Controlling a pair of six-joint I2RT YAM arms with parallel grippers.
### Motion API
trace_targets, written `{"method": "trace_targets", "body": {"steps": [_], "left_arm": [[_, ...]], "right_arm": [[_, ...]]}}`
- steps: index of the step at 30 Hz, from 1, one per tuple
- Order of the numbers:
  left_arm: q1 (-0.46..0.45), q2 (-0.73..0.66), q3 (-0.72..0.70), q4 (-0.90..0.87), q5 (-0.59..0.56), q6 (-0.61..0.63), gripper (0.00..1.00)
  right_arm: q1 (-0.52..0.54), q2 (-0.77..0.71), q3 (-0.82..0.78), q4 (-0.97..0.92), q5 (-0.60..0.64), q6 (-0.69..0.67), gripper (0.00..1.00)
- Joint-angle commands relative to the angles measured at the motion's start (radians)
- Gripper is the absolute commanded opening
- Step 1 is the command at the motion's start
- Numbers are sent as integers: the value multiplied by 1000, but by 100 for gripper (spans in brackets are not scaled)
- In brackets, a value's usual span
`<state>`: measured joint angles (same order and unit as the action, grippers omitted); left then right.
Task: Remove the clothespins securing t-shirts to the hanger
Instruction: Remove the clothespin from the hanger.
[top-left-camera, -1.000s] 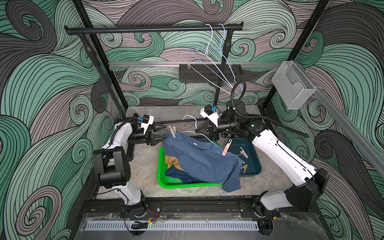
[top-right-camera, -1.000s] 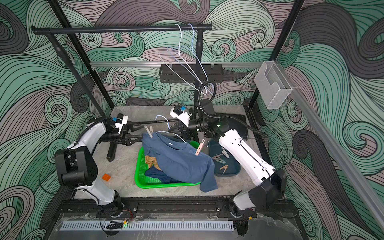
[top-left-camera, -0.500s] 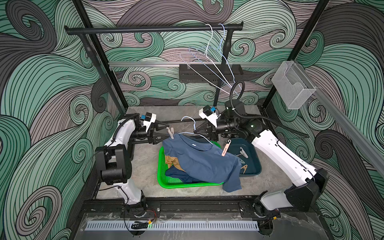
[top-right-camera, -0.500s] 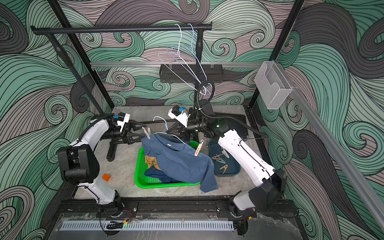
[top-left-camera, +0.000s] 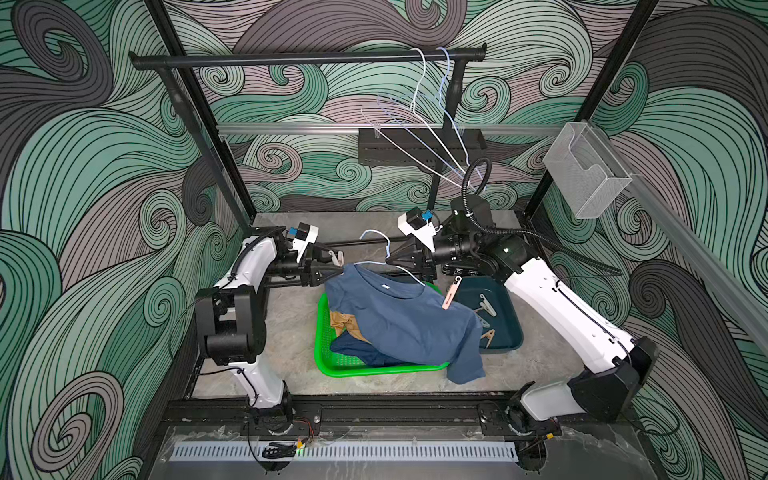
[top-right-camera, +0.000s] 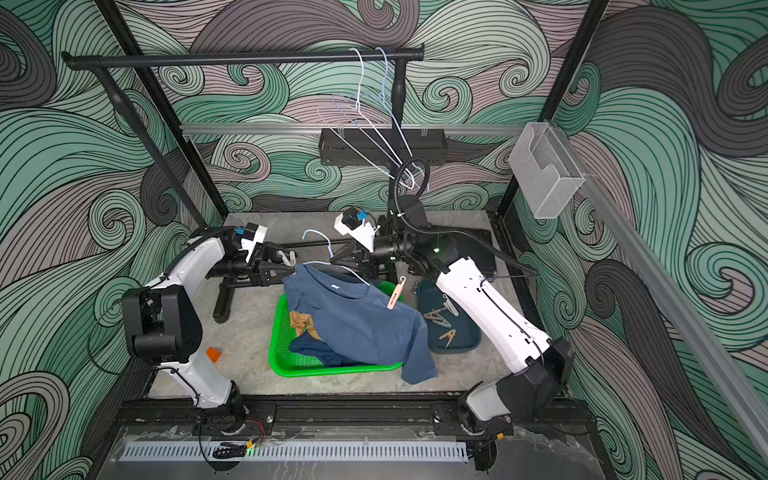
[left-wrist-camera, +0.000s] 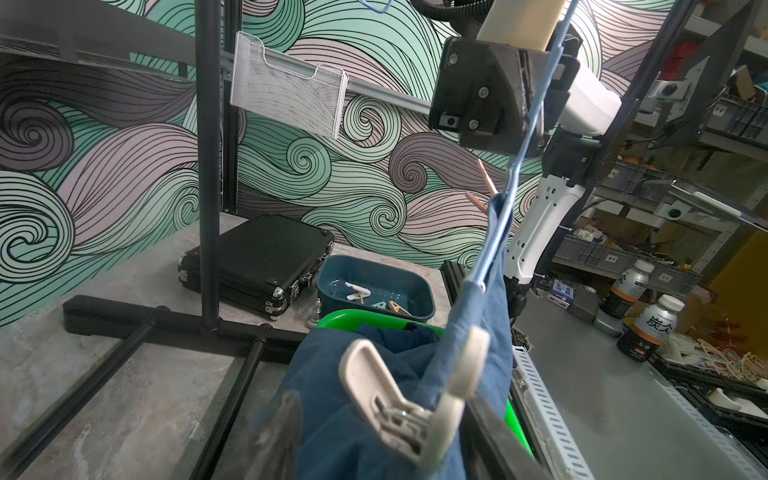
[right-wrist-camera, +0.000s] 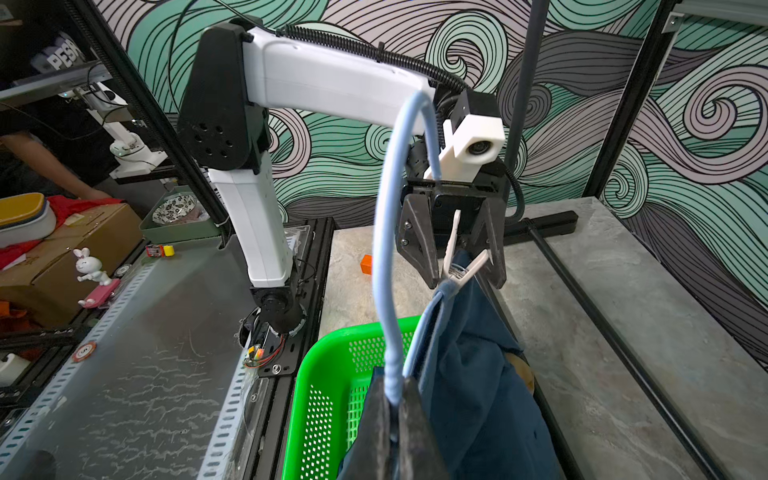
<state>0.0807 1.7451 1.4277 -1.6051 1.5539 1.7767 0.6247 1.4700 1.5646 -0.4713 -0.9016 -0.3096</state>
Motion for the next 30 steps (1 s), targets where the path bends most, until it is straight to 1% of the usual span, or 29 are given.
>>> {"method": "trace_targets", "body": {"steps": [1,12,15,24,26,30], "left_arm": [[-4,-1,31,-194,102,-2,57],[2,-16,36,-194,126,-11,57],[5,-19,47,-194,129,-34,57],[5,-22,47,-194,129,-52,57],[5,-21,45,-193,129,-51,54],[5,-14,45,-193,129,-60,44]], "right_arm": [[4,15,23,13,-39,-5,0],[1,14,-8,13,-37,-13,0],[1,18,-12,10,-45,-16,0],[-3,27,-24,13,-42,-26,0],[-3,30,-20,15,-46,-24,0],[-3,33,-11,19,-48,-20,0]]}}
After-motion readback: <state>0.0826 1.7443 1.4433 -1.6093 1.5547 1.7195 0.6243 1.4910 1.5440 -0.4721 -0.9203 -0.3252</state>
